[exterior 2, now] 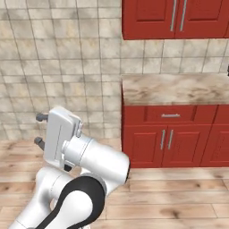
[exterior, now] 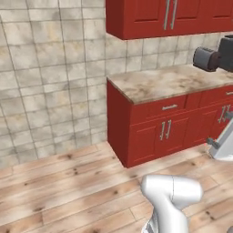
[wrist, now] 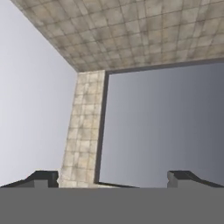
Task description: Retrieve the wine glasses from the counter and place one next to each plate.
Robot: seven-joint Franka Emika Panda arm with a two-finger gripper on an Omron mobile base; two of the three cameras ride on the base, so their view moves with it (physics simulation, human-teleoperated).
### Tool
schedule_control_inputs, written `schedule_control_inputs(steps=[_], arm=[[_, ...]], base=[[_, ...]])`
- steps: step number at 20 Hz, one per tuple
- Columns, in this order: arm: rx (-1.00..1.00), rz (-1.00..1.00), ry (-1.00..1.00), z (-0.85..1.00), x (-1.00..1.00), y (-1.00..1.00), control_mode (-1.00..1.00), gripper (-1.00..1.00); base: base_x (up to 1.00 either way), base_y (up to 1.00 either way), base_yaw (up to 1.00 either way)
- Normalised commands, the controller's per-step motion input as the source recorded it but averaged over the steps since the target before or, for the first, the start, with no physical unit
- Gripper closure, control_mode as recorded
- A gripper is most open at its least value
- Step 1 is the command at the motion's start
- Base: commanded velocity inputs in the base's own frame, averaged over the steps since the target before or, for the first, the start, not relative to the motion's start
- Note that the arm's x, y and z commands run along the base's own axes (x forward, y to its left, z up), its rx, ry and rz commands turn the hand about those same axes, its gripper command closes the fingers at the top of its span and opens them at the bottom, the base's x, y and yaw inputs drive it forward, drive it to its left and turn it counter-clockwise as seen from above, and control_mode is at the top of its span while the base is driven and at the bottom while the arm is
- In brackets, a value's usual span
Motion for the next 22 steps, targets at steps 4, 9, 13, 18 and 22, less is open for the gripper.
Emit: schedule_control_inputs(steps=[4,9,13,18,22], arm=[[0.00,0.00,0.00,0.00,0.00,0.00,1.00,-1.00],[0.00,0.00,0.00,0.00,0.00,0.00,1.00,-1.00],[0.00,0.00,0.00,0.00,0.00,0.00,1.00,-1.00],[0.00,0.00,0.00,0.00,0.00,0.00,1.00,-1.00],[0.00,0.00,0.00,0.00,0.00,0.00,1.00,-1.00]], base=[[1.00,-1.00,0.13],[0.79,-1.00,0.12],[0.35,-1.00,0.03],[0.09,-1.00,0.00],[0.07,-1.00,0.00]])
